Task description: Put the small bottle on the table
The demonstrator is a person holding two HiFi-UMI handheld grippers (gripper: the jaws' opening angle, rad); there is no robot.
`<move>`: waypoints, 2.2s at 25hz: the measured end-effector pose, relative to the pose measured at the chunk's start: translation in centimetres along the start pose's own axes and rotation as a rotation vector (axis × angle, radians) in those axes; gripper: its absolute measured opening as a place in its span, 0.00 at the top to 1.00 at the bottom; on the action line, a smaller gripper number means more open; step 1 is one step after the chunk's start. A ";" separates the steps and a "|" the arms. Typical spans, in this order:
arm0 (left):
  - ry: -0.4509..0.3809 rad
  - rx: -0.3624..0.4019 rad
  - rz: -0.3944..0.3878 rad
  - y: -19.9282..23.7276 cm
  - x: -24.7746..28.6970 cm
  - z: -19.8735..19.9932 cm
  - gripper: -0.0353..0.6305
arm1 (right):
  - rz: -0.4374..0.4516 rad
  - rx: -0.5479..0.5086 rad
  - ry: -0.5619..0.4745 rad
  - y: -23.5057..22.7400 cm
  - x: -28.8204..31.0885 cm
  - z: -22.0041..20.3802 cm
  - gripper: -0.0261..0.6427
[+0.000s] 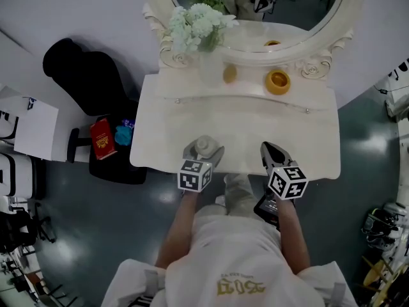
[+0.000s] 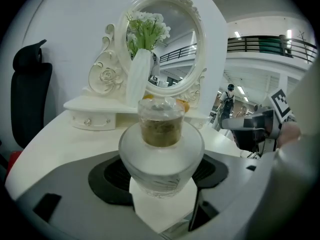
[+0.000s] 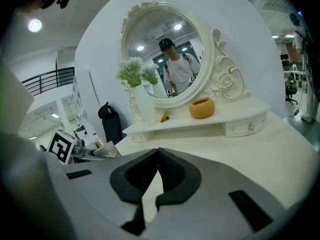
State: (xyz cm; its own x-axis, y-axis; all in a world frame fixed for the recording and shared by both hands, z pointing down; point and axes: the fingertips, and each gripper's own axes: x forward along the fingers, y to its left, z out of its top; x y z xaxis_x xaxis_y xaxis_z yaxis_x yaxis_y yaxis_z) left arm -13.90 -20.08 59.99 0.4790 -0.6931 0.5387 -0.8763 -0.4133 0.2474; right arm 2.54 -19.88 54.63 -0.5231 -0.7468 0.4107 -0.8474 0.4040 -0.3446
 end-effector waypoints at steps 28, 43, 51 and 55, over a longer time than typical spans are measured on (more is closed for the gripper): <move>0.169 0.118 0.001 1.0 8.9 -2.9 0.42 | -0.048 0.042 0.117 -6.4 2.1 -2.2 0.94; 0.199 0.237 0.031 1.5 9.6 -3.9 0.42 | -0.039 0.042 0.126 -6.3 2.5 -2.3 0.94; 0.250 0.261 0.027 1.5 9.5 -4.4 0.41 | -0.039 0.033 0.105 -5.7 2.0 -1.9 0.94; 0.248 0.239 0.043 1.8 9.2 -4.3 0.38 | -0.043 0.027 0.090 -5.4 1.5 -1.5 0.94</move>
State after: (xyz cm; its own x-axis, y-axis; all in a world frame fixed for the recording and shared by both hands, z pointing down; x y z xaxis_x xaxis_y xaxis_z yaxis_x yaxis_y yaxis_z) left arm -11.29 -24.62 68.84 0.3892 -0.5601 0.7313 -0.8448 -0.5336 0.0408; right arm 6.21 -22.34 58.36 -0.4935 -0.7124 0.4990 -0.8670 0.3576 -0.3470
